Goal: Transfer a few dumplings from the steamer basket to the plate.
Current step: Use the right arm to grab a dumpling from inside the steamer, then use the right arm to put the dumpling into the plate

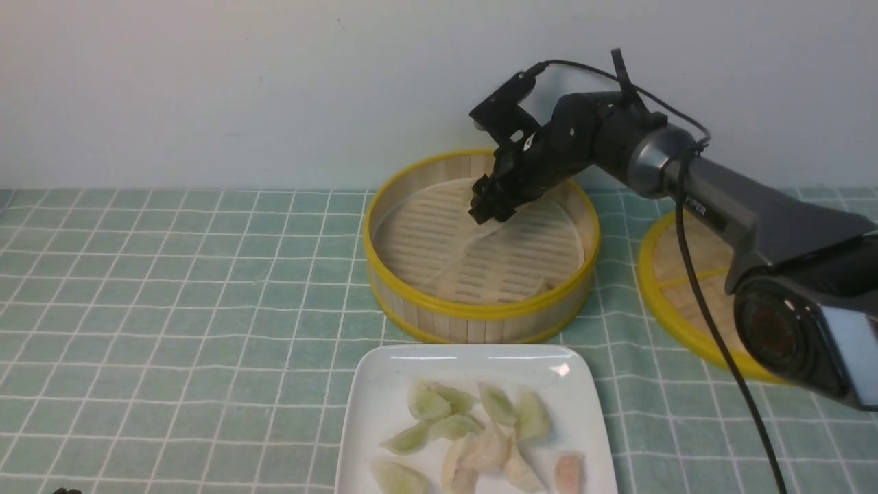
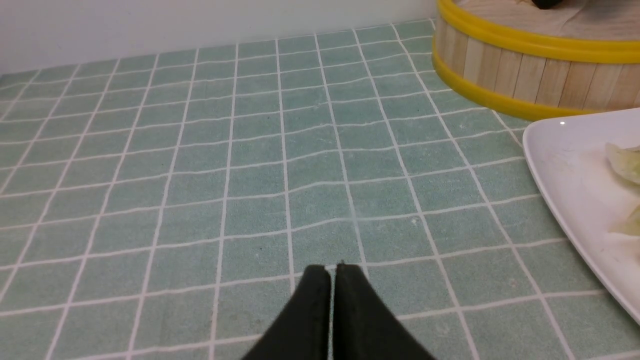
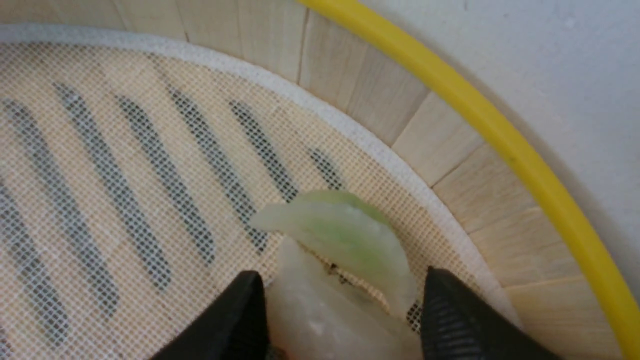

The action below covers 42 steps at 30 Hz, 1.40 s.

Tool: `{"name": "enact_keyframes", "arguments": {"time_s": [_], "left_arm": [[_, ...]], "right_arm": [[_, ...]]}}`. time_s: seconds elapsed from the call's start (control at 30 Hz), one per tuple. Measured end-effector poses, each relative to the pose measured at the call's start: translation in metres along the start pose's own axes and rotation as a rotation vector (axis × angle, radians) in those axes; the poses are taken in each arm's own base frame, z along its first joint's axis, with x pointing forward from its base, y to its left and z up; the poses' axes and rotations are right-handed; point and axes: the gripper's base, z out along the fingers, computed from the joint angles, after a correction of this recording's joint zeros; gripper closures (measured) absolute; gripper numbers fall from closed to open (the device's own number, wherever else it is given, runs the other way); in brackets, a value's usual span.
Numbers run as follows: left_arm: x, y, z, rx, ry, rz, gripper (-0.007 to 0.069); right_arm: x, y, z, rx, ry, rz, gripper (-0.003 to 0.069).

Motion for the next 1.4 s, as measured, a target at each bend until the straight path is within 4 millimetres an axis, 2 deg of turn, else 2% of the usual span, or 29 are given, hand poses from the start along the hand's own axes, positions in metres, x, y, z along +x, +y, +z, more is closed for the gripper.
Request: {"name": "enact_keyframes", "arguments": {"time_s": [0.07, 0.17, 0.23, 0.33, 0.37, 0.47, 0.5, 0.53, 0.7, 0.77, 0.87, 0.9, 0.97, 1.03, 1.07, 1.13, 1.17, 1.23, 1.3, 1.4], "left_arm": [[0.0, 0.0, 0.0, 0.0, 0.0, 0.0, 0.0631], [0.0, 0.0, 0.0, 0.0, 0.0, 0.0, 0.0631], [0.0, 0.0, 0.0, 0.0, 0.0, 0.0, 0.0631], [0.0, 0.0, 0.0, 0.0, 0.001, 0.0, 0.0631], [0.0, 0.0, 0.0, 0.0, 0.001, 0.0, 0.0631], [0.0, 0.0, 0.0, 0.0, 0.001, 0.0, 0.0631], [0.0, 0.0, 0.0, 0.0, 0.001, 0.0, 0.0631], [0.0, 0.0, 0.0, 0.0, 0.001, 0.0, 0.0631], [0.0, 0.0, 0.0, 0.0, 0.001, 0.0, 0.0631], [0.0, 0.0, 0.0, 0.0, 0.001, 0.0, 0.0631], [0.0, 0.0, 0.0, 0.0, 0.002, 0.0, 0.0631], [0.0, 0.0, 0.0, 0.0, 0.002, 0.0, 0.0631], [0.0, 0.0, 0.0, 0.0, 0.002, 0.0, 0.0631], [0.0, 0.0, 0.0, 0.0, 0.002, 0.0, 0.0631], [0.0, 0.0, 0.0, 0.0, 0.002, 0.0, 0.0631], [0.0, 0.0, 0.0, 0.0, 0.002, 0.0, 0.0631], [0.0, 0.0, 0.0, 0.0, 0.002, 0.0, 0.0631], [0.0, 0.0, 0.0, 0.0, 0.002, 0.0, 0.0631], [0.0, 0.0, 0.0, 0.0, 0.002, 0.0, 0.0631], [0.0, 0.0, 0.0, 0.0, 0.002, 0.0, 0.0631]], "right_arm": [[-0.001, 0.001, -0.003, 0.0, 0.016, -0.023, 0.0386], [-0.003, 0.001, -0.011, -0.005, 0.048, -0.035, 0.0407], [-0.005, 0.001, -0.022, -0.019, 0.082, -0.028, 0.0452], [-0.021, 0.001, -0.062, -0.048, 0.115, 0.003, 0.0473], [-0.022, 0.001, -0.064, -0.049, 0.116, 0.004, 0.0473], [-0.043, 0.001, -0.113, -0.063, 0.091, 0.04, 0.0473], [-0.042, 0.002, -0.113, -0.069, 0.099, 0.044, 0.0473], [-0.05, 0.004, -0.137, -0.085, 0.086, 0.071, 0.0473], [-0.062, 0.01, -0.176, -0.14, 0.053, 0.171, 0.0473], [-0.063, 0.014, -0.19, -0.156, 0.042, 0.212, 0.0474], [-0.051, 0.028, -0.213, -0.217, 0.077, 0.268, 0.0475], [-0.05, 0.03, -0.214, -0.221, 0.081, 0.269, 0.0475], [-0.035, 0.05, -0.227, -0.271, 0.131, 0.253, 0.0475], [-0.022, 0.072, -0.229, -0.32, 0.181, 0.23, 0.0475], [-0.011, 0.089, -0.226, -0.359, 0.227, 0.211, 0.0475], [-0.003, 0.101, -0.221, -0.385, 0.266, 0.2, 0.0475], [0.012, 0.12, -0.209, -0.424, 0.342, 0.187, 0.0475], [0.027, 0.138, -0.195, -0.45, 0.419, 0.164, 0.0475], [0.032, 0.144, -0.187, -0.451, 0.443, 0.15, 0.0475], [0.039, 0.153, -0.161, -0.423, 0.453, 0.139, 0.0475]]}}
